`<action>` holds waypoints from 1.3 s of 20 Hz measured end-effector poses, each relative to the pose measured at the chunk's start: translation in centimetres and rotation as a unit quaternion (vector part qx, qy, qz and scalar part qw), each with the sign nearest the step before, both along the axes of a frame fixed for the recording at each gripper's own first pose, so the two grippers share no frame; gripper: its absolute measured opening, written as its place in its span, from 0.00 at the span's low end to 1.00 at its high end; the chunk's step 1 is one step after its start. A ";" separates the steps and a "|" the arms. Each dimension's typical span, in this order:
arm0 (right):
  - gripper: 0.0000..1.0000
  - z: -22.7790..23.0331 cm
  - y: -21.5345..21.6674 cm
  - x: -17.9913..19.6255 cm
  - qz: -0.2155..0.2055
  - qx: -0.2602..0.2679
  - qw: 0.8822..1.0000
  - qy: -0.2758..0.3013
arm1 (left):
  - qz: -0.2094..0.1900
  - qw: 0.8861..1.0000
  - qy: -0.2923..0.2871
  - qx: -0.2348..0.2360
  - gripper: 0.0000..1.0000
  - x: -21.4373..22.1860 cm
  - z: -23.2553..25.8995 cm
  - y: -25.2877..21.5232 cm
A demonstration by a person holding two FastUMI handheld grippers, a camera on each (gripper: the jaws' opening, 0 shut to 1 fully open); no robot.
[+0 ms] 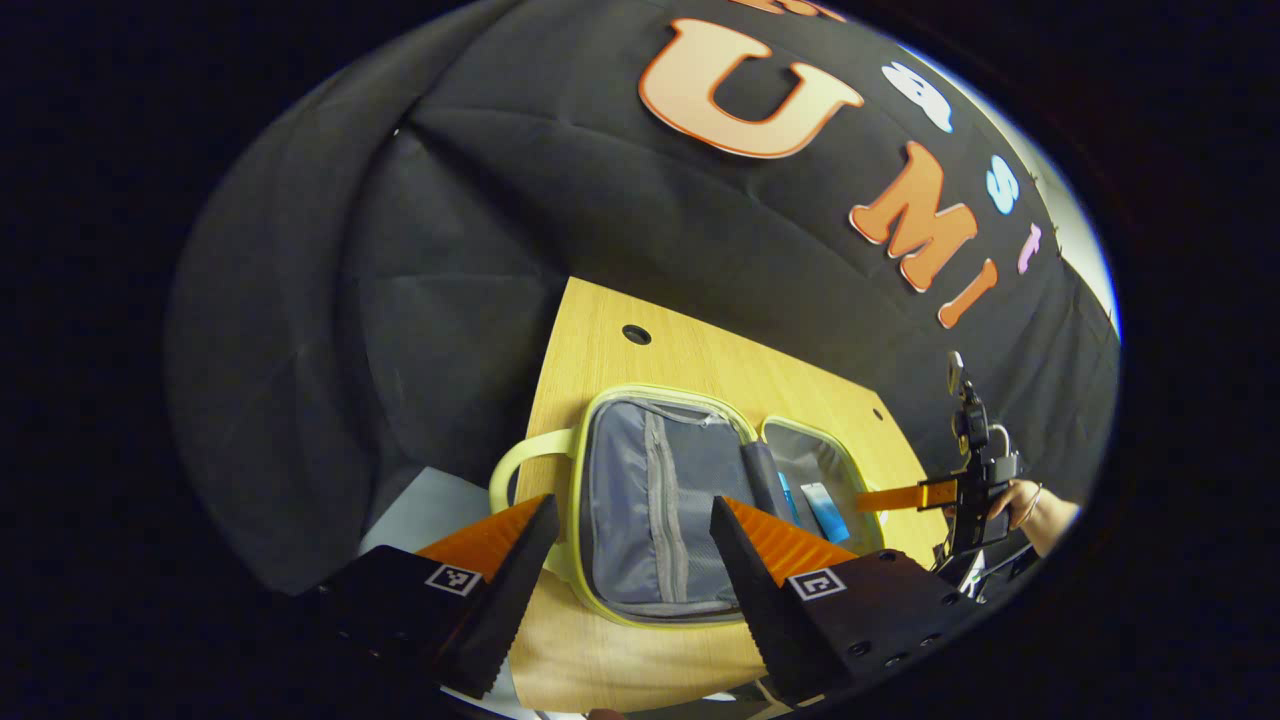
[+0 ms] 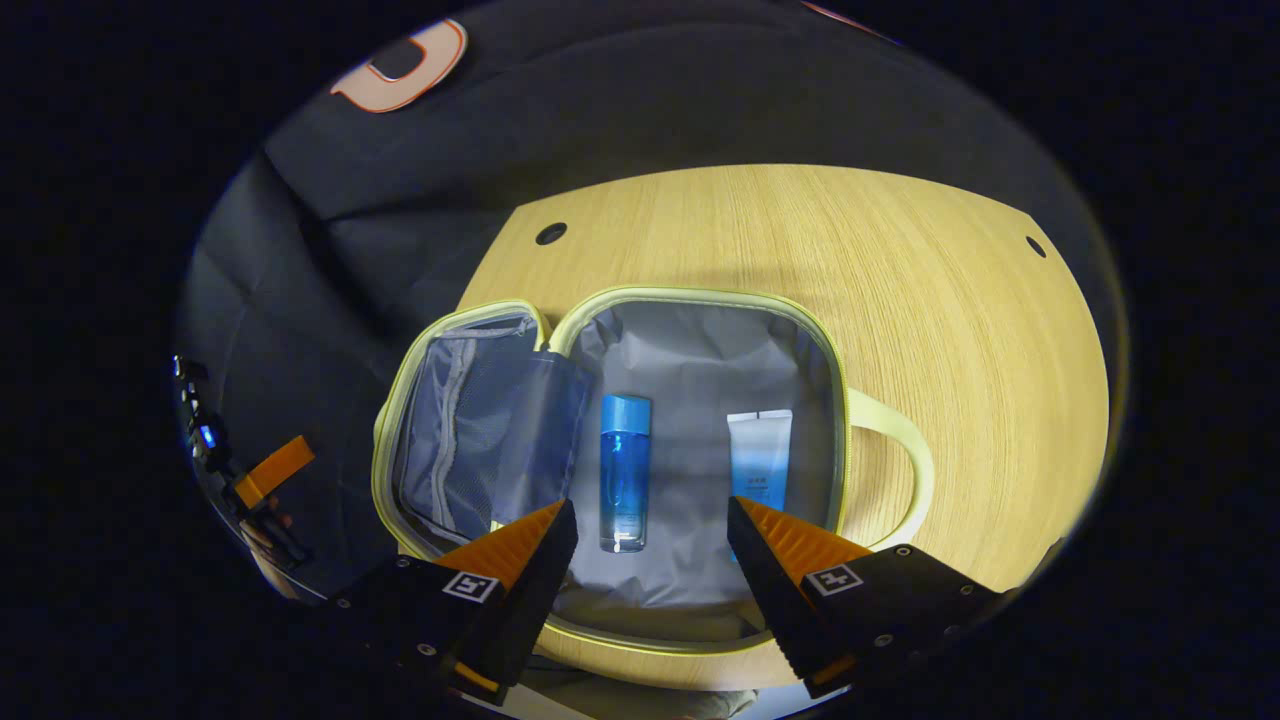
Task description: First open the suitcase, pack the skin care products into it, and then close the suitcase.
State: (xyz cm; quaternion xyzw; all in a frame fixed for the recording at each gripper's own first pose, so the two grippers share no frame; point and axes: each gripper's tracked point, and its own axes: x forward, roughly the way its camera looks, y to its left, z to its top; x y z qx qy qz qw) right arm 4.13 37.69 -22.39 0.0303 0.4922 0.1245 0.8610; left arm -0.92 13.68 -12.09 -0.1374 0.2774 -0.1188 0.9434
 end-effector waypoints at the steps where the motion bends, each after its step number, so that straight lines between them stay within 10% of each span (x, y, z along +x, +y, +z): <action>1: 0.95 0.4 0.6 -0.2 -0.004 0.007 1.000 -0.007 | 0.014 1.000 0.002 -0.008 0.95 0.8 -1.2 1.5; 15: 0.96 3.8 -1.2 -2.7 -0.087 0.059 0.994 -0.022 | 0.084 0.979 0.075 -0.170 0.95 6.7 -10.7 5.4; 18: 0.96 3.8 -2.1 -2.9 -0.101 0.059 0.993 -0.020 | 0.096 0.978 0.095 -0.160 0.73 7.2 -12.4 5.1; 21: 0.96 3.9 -2.5 -2.9 -0.105 0.065 0.992 -0.022 | 0.127 0.976 0.108 -0.137 0.14 7.6 -12.9 5.2; 26: 0.96 4.8 -3.6 -2.0 -0.106 0.061 0.992 -0.042 | 0.130 0.988 0.070 -0.051 0.11 6.9 -8.5 4.4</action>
